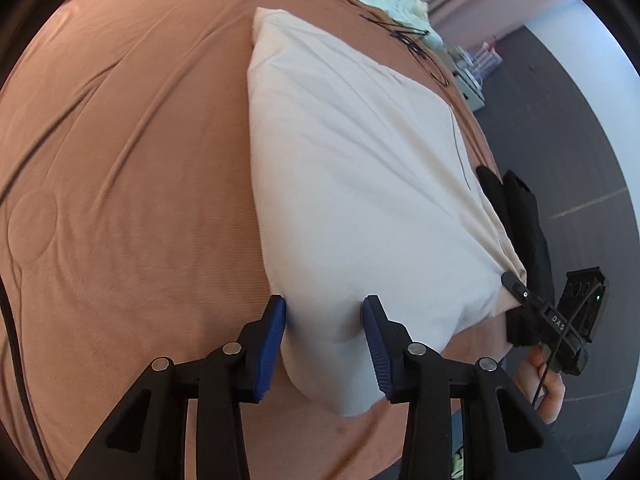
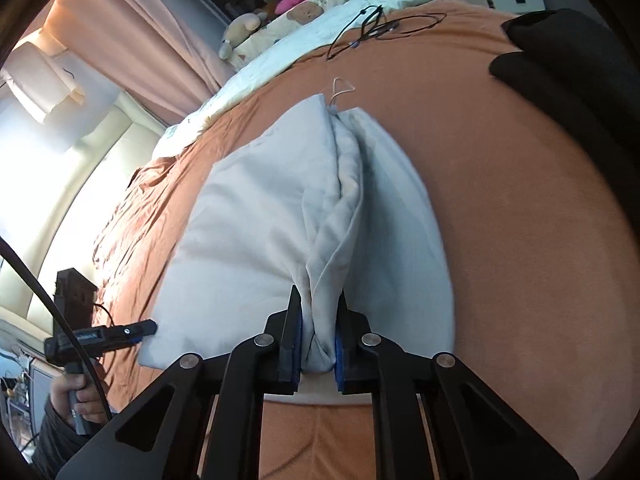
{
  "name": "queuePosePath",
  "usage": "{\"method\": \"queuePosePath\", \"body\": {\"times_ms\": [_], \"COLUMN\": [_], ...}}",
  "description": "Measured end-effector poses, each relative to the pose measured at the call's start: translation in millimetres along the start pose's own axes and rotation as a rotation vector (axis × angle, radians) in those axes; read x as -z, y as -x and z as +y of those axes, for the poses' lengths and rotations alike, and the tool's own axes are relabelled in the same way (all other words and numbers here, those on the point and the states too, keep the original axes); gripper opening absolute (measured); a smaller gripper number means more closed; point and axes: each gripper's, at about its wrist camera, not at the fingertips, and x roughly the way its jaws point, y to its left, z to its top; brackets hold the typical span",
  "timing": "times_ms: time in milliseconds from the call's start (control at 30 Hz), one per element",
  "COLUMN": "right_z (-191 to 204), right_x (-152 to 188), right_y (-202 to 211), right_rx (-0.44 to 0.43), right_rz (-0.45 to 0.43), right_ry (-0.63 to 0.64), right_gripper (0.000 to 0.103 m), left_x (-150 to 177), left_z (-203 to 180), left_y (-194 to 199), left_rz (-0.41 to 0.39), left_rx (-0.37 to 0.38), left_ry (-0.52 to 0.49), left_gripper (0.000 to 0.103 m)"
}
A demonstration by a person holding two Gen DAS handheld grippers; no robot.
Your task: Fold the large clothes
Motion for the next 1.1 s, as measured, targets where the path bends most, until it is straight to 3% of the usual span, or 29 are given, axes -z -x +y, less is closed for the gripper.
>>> {"method": "queuePosePath", "body": {"times_ms": [233, 467, 567, 667, 733, 767, 900, 1100], "right_z": [-22, 2, 13, 21, 22, 19, 9, -11], "right_x": [27, 39, 35, 21, 11, 7, -18, -54], "right_y": [-11, 2, -1, 6, 14, 16, 12, -30], "right_rx": [0.028, 0.102, 0.125, 0.176, 0.159, 0.145, 0.101, 0.003], "right_rz": [0.009, -0.002, 0.025, 0.034, 0.01, 0.003, 0.016, 0.131], "right_ry": [-0.086, -0.052, -0.025, -0.01, 0.002, 0.001, -0.006, -0.024], "right_gripper": [0.008, 0.008, 0.009, 0.027, 0.06, 0.067, 0.07, 0.07], "left_x": [5, 4, -2, -9, -15, -20, -34, -59], "left_z": [-18, -10, -3, 4, 10, 14, 23, 31], "left_y": [-18, -20, -17, -9, -4, -2, -4, -17], "left_rz": [0.023, 0.056, 0.064, 0.04, 0.015, -0.001, -0.021, -0.03], "left_rx": [-0.023, 0.014, 0.024, 0.01, 0.014, 0.017, 0.025, 0.032], "left_ry": [-0.068, -0.069, -0.059, -0.056, -0.037, -0.024, 0.012, 0.046], "left_gripper": [0.04, 0.041, 0.048, 0.062, 0.073, 0.075, 0.075, 0.075]}}
